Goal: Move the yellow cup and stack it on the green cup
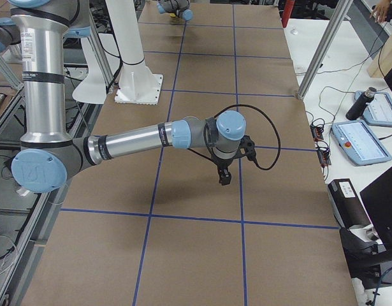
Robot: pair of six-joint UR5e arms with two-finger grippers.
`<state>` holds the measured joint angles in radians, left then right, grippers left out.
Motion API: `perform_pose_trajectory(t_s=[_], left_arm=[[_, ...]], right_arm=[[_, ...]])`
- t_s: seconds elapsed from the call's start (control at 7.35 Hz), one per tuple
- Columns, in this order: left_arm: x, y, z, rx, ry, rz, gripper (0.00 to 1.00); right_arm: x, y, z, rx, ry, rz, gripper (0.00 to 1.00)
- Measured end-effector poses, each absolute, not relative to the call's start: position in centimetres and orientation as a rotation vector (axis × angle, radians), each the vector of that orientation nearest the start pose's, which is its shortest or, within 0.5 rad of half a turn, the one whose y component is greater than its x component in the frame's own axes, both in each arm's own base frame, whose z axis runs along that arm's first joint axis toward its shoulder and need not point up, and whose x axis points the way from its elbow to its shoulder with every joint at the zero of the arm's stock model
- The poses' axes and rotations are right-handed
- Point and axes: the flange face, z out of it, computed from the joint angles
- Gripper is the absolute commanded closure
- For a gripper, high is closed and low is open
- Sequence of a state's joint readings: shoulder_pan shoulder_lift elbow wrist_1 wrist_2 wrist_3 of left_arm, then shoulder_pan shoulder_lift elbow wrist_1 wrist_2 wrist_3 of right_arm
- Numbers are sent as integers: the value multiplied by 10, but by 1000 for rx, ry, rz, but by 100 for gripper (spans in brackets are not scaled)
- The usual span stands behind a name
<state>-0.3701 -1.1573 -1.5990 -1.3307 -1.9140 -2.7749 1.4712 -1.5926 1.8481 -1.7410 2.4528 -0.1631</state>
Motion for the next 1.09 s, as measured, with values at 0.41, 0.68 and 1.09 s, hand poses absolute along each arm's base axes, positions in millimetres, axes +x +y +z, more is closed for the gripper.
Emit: perform_pose_trajectory(t_s=[0.41, 0.68, 1.09], left_arm=[[176, -159, 836, -56, -789, -1518, 100], [151, -150, 840, -71, -811, -1438, 100], [70, -129, 820, -127, -837, -1300, 100]], right_arm=[[9, -478, 541, 111, -882, -284, 1], [9, -477, 542, 109, -883, -283, 1], [9, -476, 542, 105, -889, -281, 1]])
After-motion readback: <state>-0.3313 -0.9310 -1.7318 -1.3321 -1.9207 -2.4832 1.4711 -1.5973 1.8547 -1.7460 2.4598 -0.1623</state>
